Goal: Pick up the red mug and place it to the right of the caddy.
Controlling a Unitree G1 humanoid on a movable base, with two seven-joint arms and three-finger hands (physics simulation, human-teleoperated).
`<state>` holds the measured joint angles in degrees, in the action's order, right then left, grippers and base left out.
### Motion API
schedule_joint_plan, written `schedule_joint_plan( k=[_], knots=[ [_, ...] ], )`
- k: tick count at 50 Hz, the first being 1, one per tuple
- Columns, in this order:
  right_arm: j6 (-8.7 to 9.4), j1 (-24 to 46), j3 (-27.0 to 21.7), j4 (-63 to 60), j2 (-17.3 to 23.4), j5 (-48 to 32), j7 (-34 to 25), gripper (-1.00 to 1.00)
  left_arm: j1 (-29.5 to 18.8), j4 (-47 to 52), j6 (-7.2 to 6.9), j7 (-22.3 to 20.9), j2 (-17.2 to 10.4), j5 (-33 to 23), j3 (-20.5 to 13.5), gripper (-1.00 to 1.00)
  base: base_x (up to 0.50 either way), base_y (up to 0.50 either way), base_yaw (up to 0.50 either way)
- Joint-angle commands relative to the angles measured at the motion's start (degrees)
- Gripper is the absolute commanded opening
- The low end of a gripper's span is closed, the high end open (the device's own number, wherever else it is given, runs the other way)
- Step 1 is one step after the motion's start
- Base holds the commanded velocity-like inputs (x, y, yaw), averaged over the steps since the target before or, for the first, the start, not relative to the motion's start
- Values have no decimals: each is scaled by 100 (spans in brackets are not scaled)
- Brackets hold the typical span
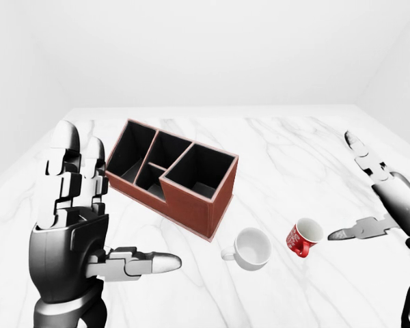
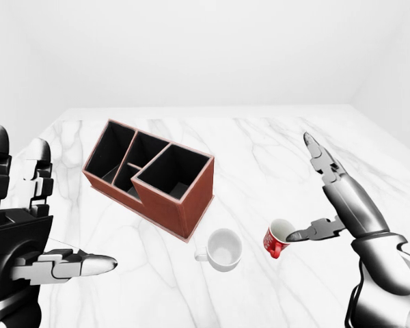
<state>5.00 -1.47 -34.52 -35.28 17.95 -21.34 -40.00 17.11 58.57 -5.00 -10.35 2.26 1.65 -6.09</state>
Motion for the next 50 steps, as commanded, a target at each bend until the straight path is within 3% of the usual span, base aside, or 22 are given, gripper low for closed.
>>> schedule_joint_plan(
  k=[1, 13, 32, 50],
  knots=[
    [0, -120, 40, 475, -80, -192, 0, 100, 22, -17, 0, -2, -4, -7, 18, 100, 0, 0, 0],
    [0, -140, 120, 1018, -7, -393, 0, 100, -4, 27, 0, -12, -1, 21, -19, 100, 0, 0, 0],
    [0, -425, 431, 1767, -233, -1038, 0, 100, 2, 115, 0, -46, 16, 39, -68, 100, 0, 0, 0],
    [0, -193, 658, 2618, 46, -1461, 0, 100, 20, 113, 0, -43, 21, 13, -34, 100, 0, 0, 0]
  ],
)
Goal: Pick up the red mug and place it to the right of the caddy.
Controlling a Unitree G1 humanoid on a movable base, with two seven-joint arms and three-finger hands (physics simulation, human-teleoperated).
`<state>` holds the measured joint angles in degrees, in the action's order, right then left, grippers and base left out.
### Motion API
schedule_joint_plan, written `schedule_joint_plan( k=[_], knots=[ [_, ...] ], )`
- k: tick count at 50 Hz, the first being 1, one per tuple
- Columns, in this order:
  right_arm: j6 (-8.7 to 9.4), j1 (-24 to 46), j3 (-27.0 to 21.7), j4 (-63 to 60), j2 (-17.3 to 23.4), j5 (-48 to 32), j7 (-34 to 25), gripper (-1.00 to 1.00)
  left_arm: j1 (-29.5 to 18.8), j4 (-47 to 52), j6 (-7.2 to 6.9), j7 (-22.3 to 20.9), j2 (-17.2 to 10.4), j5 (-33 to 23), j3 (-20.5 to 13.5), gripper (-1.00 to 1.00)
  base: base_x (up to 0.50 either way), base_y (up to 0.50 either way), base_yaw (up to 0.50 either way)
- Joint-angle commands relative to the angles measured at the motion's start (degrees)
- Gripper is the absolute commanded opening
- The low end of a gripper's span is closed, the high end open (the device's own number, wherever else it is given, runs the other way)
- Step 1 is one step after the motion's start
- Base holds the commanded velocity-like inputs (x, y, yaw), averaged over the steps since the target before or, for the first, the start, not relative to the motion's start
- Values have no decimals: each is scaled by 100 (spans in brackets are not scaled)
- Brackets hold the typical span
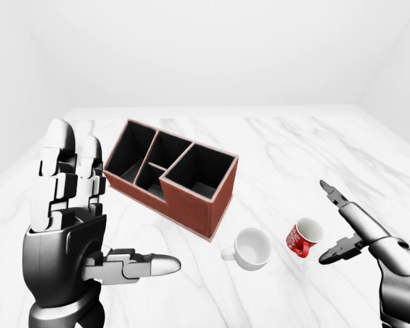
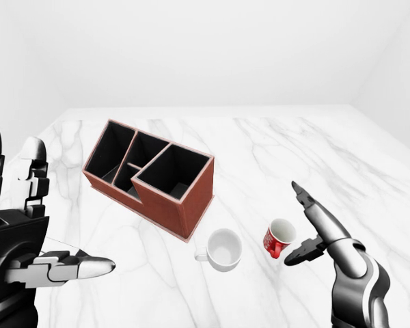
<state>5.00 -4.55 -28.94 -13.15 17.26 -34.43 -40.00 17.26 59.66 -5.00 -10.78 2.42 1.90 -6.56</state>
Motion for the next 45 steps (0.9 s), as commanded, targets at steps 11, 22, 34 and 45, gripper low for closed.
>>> schedule_joint_plan(
  k=[11, 22, 34, 45],
  knots=[
    [0, 221, 262, 835, 312, -296, 0, 100, 6, 7, 0, -11, -5, 15, -35, 100, 0, 0, 0],
    [0, 543, 322, 1408, 664, -524, 0, 100, 14, -23, 0, -10, 3, -22, 6, 100, 0, 0, 0],
    [0, 658, 354, 1496, 810, -838, 0, 100, 17, -13, 0, -13, 9, -17, 3, 100, 0, 0, 0],
    [0, 932, 581, 1863, 948, -1146, 0, 100, 6, 22, 0, -20, 10, 2, -40, 100, 0, 0, 0]
  ],
)
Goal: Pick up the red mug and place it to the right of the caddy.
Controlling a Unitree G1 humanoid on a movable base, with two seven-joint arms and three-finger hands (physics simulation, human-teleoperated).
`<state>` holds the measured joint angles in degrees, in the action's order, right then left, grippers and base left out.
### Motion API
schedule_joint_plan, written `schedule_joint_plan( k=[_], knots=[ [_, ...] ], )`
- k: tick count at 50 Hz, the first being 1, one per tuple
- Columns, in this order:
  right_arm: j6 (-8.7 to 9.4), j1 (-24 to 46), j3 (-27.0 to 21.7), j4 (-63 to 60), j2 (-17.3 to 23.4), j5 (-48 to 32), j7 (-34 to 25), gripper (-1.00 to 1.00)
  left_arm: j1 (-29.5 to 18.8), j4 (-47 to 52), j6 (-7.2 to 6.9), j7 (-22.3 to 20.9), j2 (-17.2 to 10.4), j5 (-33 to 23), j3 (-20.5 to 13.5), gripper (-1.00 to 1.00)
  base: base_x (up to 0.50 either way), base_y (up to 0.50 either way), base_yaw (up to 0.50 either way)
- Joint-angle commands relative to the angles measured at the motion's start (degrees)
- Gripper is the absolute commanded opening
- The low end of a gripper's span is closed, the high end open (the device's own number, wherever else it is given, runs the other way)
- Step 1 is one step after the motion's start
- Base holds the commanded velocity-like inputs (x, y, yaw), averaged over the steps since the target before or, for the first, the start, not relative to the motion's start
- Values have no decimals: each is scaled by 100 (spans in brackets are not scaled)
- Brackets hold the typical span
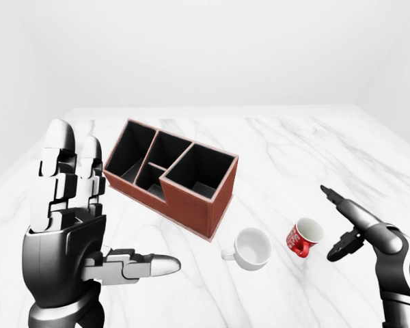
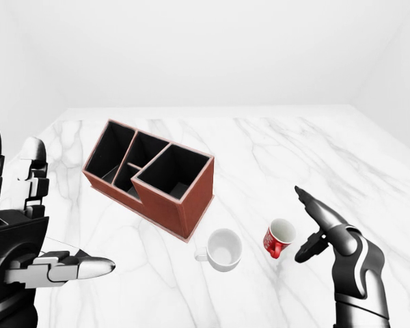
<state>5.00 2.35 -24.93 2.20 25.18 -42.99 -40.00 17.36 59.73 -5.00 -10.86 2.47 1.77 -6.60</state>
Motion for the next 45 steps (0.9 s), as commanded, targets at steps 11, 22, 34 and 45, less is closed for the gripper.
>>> schedule_joint_plan(
  k=[11, 22, 34, 45],
  knots=[
    [0, 556, 473, 608, 233, -645, 0, 100, 36, 27, 0, 18, -24, 59, -44, 100, 0, 0, 0],
    [0, 547, 544, 503, 162, -854, 0, 100, 18, 27, 0, 30, -31, 57, -41, 100, 0, 0, 0],
    [0, 549, 692, 624, 83, -1059, 0, 100, -2, 27, 0, 47, -56, 117, -101, 100, 0, 0, 0],
    [0, 513, 777, 534, -39, -1268, 0, 100, 8, 27, 0, -1, -16, 85, -122, 100, 0, 0, 0]
  ],
)
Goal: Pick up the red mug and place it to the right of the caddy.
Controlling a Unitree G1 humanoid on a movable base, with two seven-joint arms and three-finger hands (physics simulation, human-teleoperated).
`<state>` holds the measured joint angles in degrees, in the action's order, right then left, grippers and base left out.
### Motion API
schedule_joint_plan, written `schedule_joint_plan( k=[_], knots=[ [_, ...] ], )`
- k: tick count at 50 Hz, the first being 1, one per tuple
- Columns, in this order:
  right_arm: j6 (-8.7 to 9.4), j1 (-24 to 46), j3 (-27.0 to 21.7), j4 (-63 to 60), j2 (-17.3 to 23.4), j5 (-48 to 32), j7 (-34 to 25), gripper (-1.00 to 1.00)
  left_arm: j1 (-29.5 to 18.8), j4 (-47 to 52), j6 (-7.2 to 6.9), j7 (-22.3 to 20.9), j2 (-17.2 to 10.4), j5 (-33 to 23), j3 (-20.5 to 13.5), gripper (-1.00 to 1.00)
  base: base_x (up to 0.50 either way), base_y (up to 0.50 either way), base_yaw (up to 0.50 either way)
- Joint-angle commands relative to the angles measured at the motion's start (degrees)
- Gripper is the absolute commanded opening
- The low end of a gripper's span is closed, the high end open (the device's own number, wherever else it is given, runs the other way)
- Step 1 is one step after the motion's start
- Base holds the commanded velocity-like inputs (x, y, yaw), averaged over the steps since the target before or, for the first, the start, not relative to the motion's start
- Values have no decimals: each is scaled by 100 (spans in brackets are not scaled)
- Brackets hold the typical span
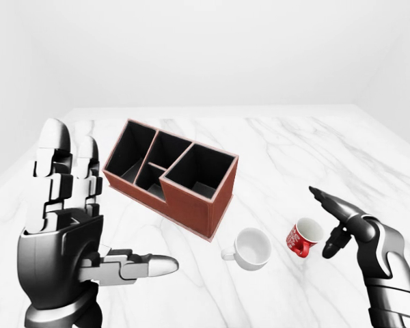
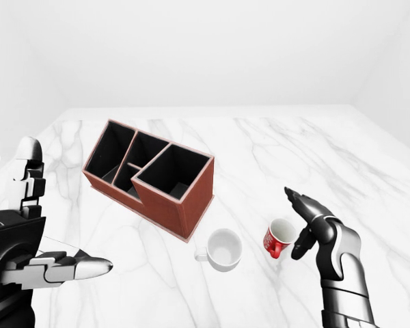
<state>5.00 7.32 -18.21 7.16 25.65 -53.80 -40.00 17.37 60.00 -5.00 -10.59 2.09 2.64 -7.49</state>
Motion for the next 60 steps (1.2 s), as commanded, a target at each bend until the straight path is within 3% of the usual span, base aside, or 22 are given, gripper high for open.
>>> schedule_joint_plan(
  k=[1, 60],
  knots=[
    [0, 22, 105, 27, -83, -192, 0, 100, -14, 0, 0, -12, 6, 9, -34, 100, 0, 0, 0],
    [0, 225, 500, 626, -172, -461, 0, 100, 32, 0, 0, 51, -64, 107, -52, 100, 0, 0, 0]
  ],
)
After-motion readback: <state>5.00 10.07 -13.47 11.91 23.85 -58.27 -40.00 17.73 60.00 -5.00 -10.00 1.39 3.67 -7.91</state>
